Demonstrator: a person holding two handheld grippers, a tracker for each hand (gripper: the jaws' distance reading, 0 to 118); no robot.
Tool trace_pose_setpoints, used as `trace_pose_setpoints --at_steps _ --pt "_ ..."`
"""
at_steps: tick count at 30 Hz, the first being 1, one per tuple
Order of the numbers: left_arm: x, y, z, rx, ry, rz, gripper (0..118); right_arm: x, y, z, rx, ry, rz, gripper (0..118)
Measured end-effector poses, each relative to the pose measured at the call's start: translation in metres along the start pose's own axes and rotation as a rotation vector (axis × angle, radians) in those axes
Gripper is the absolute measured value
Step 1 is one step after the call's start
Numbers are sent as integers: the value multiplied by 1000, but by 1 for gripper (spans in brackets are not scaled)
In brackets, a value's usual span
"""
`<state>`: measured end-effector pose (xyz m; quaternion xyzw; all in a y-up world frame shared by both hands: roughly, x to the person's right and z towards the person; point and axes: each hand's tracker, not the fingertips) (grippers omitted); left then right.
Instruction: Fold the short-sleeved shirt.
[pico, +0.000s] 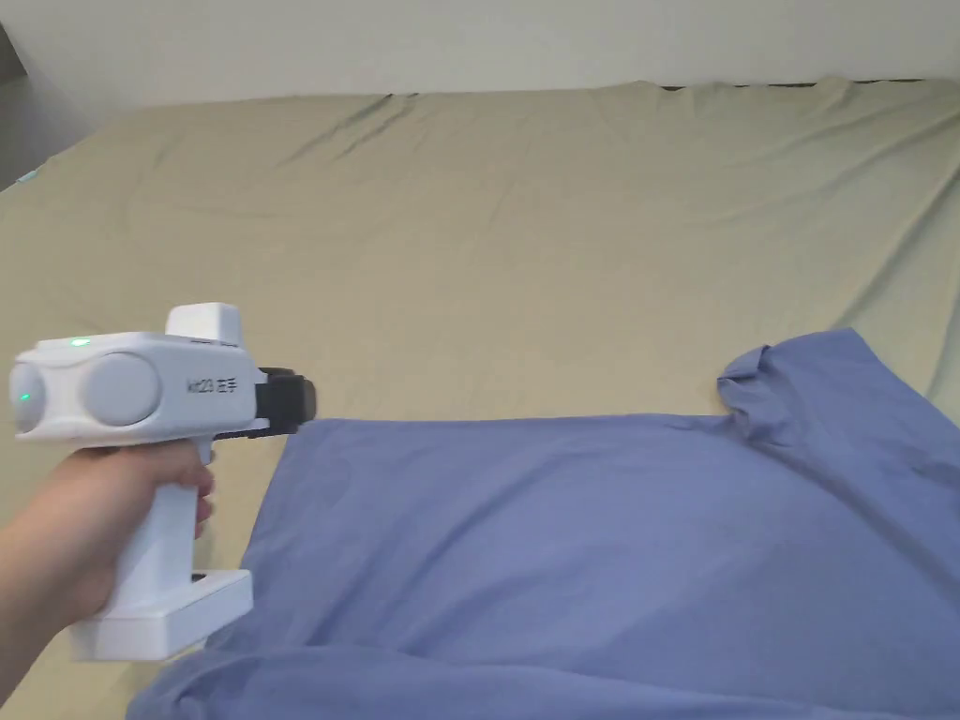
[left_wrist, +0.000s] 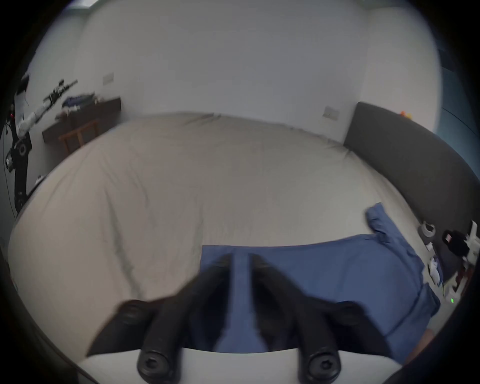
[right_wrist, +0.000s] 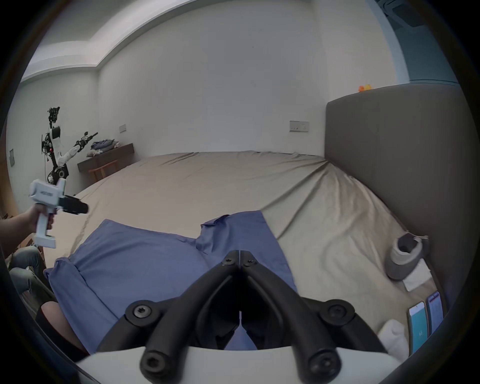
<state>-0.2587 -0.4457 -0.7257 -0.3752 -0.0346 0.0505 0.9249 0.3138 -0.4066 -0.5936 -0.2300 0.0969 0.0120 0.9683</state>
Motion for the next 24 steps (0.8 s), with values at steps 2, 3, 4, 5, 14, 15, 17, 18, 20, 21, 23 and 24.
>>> trace_pose_setpoints --at_steps 2,3,4,5,14,15,17,18,20,21,23,24 --pt "-7 0 -39 -55 68 44 99 -3 -2 -12 -24 12 34 0" --pt "-9 -2 -54 -75 99 59 106 -3 -2 -18 -34 16 40 0" --pt "-10 -8 -62 -95 102 57 100 -1 -3 -23 -49 25 46 0" --pt "-10 -13 -71 -111 120 49 88 1 -5 -28 -58 27 53 0" --pt "25 -41 -26 -15 32 -176 0 44 4 -106 -263 -94 94 37" --pt "23 -40 -21 -17 43 -162 0 50 4 -118 -283 -129 86 79" --pt "23 -37 -16 7 31 -130 0 66 0 -148 -351 -130 55 104" --pt "20 -35 -14 16 18 -109 0 69 -4 -158 -355 -137 59 97" --pt "17 -32 -12 11 22 -89 0 78 -13 -175 -361 -162 43 91" --pt "15 -32 -12 9 19 -85 0 79 -18 -182 -378 -160 30 88" --pt "13 -34 -11 -12 23 -86 0 84 -31 -188 -491 -98 -60 63" --pt "15 -34 -10 -19 26 -90 0 86 -32 -181 -417 -83 -118 47"
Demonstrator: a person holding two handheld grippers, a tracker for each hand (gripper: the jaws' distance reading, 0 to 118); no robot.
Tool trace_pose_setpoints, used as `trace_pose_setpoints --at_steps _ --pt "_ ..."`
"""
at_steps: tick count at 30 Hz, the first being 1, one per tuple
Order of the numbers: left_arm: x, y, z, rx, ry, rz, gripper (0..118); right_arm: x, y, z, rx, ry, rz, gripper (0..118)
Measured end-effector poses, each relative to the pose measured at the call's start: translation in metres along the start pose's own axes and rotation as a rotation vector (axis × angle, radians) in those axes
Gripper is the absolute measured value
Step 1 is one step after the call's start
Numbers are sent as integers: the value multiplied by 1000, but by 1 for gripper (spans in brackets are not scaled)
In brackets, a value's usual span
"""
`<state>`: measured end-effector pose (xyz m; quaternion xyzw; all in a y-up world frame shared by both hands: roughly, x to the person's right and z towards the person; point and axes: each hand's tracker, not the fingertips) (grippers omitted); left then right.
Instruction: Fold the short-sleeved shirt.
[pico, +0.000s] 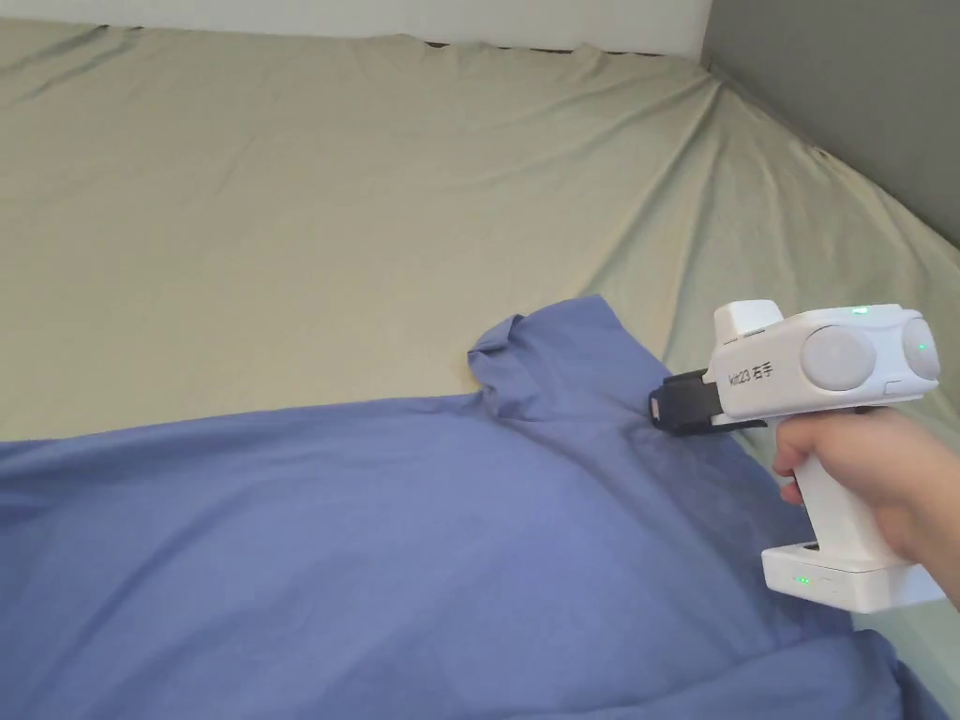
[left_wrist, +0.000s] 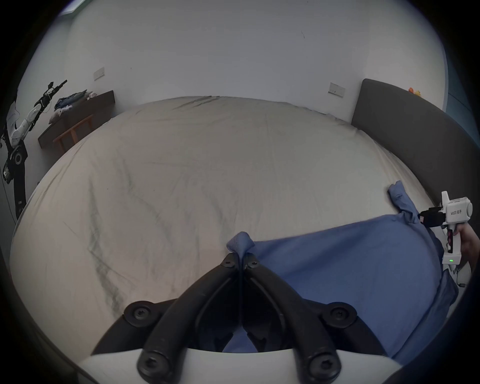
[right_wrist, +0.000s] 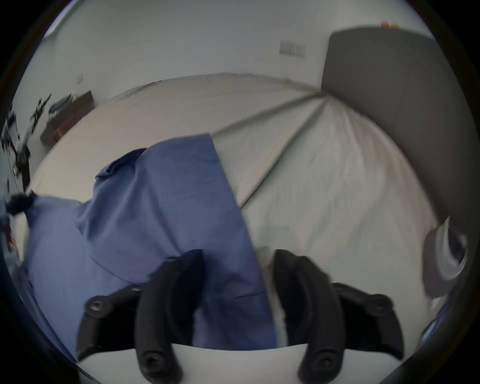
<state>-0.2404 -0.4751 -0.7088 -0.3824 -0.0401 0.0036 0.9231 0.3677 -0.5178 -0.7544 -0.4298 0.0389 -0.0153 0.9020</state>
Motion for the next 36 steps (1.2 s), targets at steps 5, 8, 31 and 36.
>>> trace_pose_setpoints --at_steps 5,8,31,36 --pt "-4 2 17 21 -4 20 0 -12 0 36 81 25 72 2" --pt "-5 12 36 76 -2 27 0 -13 8 71 191 -11 69 2" --pt "-11 71 149 334 -53 41 0 -25 54 209 470 -63 97 2" --pt "-19 29 158 274 -62 5 0 -17 9 223 419 -37 131 2"
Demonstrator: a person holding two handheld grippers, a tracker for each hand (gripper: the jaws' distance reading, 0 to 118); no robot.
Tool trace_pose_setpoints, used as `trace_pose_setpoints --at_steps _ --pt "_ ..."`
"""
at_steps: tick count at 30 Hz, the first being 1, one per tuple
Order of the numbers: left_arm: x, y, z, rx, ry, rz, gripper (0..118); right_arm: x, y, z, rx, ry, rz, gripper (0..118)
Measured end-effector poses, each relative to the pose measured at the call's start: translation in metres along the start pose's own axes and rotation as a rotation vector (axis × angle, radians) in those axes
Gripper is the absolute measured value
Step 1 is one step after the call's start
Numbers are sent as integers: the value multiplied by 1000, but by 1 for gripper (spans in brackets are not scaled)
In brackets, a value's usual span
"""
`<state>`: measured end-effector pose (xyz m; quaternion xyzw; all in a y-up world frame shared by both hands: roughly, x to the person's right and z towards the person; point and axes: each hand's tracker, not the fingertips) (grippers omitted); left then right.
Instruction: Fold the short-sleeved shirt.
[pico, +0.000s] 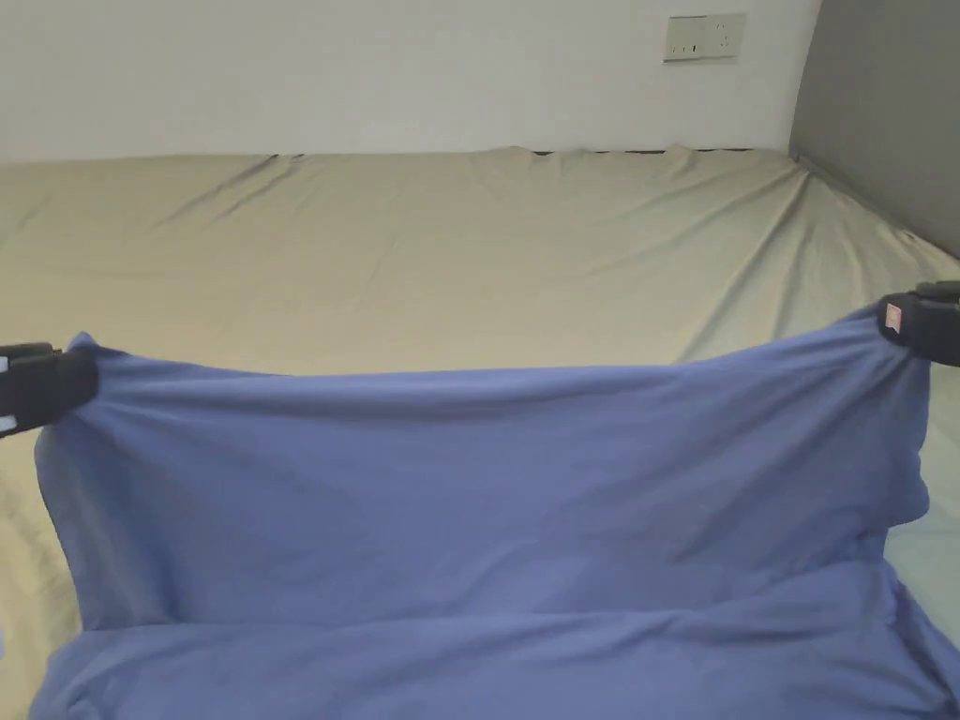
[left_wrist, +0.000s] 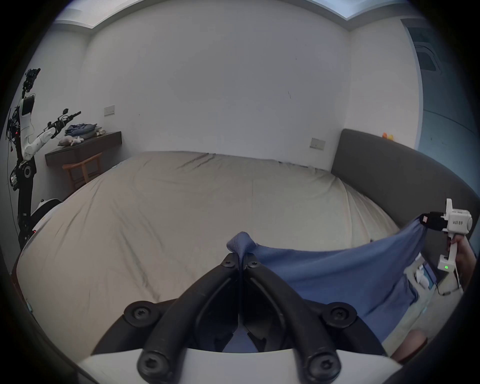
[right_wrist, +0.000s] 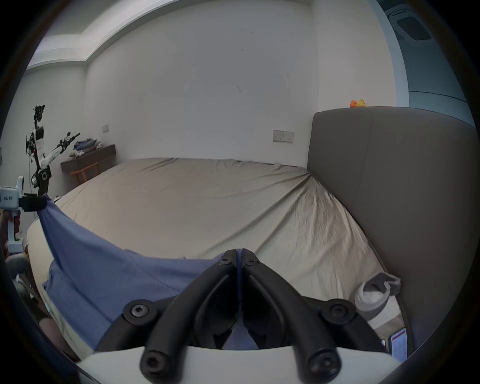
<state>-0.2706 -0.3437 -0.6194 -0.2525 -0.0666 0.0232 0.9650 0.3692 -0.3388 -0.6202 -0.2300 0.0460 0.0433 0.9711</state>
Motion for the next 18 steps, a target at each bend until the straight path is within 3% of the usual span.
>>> trace_pose_setpoints --at_steps 8,13,18 --pt "4 -113 30 -219 -48 -54 0 -14 -110 46 -187 9 96 2" --pt "5 -160 44 -282 -58 4 0 -10 -161 58 -252 6 29 2" --pt "-2 -166 63 -271 -80 67 0 -10 -173 76 -231 5 6 2"
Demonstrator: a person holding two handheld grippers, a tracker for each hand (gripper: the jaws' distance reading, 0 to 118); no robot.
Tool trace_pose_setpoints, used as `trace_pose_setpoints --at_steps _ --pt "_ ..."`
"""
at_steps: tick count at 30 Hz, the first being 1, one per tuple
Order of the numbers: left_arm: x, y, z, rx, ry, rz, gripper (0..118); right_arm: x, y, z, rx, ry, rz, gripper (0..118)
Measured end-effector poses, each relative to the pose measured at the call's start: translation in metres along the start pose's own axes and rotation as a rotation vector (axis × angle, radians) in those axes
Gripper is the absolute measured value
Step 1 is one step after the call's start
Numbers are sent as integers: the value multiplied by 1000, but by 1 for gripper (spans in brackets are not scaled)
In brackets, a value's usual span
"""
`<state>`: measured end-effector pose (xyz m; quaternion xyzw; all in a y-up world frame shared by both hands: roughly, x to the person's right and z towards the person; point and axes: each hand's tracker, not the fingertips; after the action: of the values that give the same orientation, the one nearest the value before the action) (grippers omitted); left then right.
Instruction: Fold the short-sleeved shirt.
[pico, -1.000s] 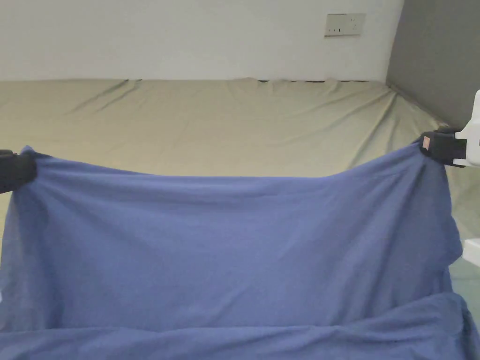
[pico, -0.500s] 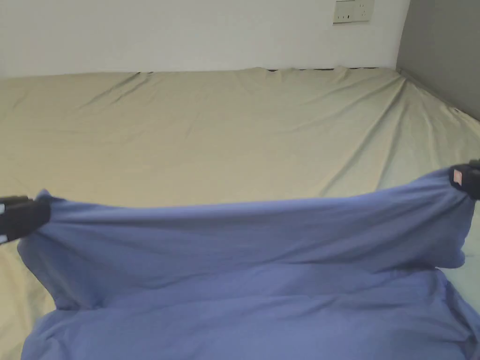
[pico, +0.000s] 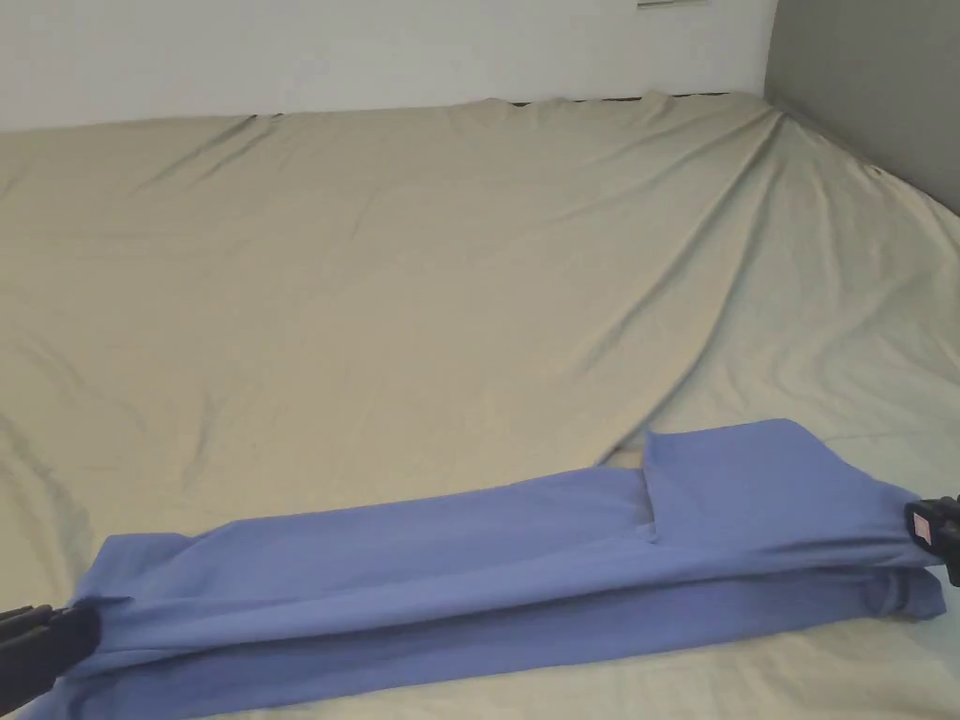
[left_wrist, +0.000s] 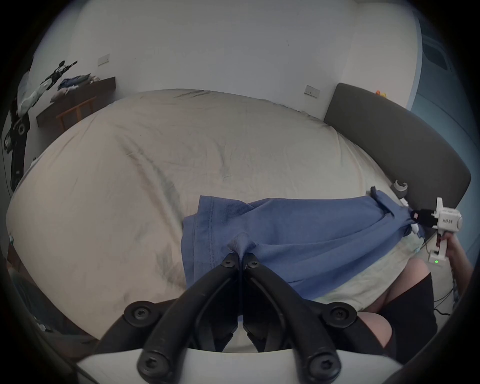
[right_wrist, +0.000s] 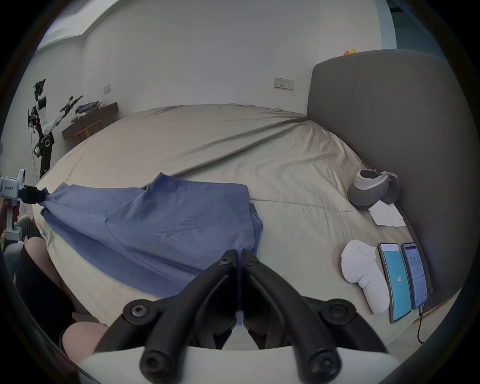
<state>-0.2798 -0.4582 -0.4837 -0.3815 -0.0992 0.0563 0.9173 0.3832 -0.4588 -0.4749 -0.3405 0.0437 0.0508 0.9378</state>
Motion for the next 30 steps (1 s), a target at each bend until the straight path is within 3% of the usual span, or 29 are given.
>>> trace_pose_setpoints --at_steps 5,10,16,20,22,23,24,25,26,27,29,30 --pt "2 -3 9 23 -19 17 0 -4 -7 16 46 -6 8 2" --pt "-2 -20 -12 -47 -12 3 0 -6 -29 -6 -45 -28 30 2" --pt "-9 -38 -30 -69 -4 16 0 -23 -41 -25 -99 -108 203 2" --pt "-14 -35 -27 -63 -17 17 0 -19 -35 -24 -133 -123 150 2" --pt "-18 -35 -24 -62 -22 9 14 -14 -36 -20 -125 -103 71 7" --pt "-19 -34 -20 -60 -20 9 33 -12 -37 -16 -118 -88 46 23" --pt "-20 -33 -12 -51 -1 7 70 -11 -37 -10 -111 -98 56 63" --pt "-20 -30 -1 -12 51 2 98 -10 -37 -3 -98 -150 62 87" --pt "-24 -29 10 23 56 24 114 -8 -36 7 -88 -191 67 95" --pt "-29 -26 22 45 16 61 117 -6 -34 18 -55 -165 39 95" --pt "-39 -17 49 96 -99 142 111 -4 -22 38 23 -151 -45 89" --pt "-42 -13 59 101 -138 166 91 -6 -16 46 46 -156 -64 67"
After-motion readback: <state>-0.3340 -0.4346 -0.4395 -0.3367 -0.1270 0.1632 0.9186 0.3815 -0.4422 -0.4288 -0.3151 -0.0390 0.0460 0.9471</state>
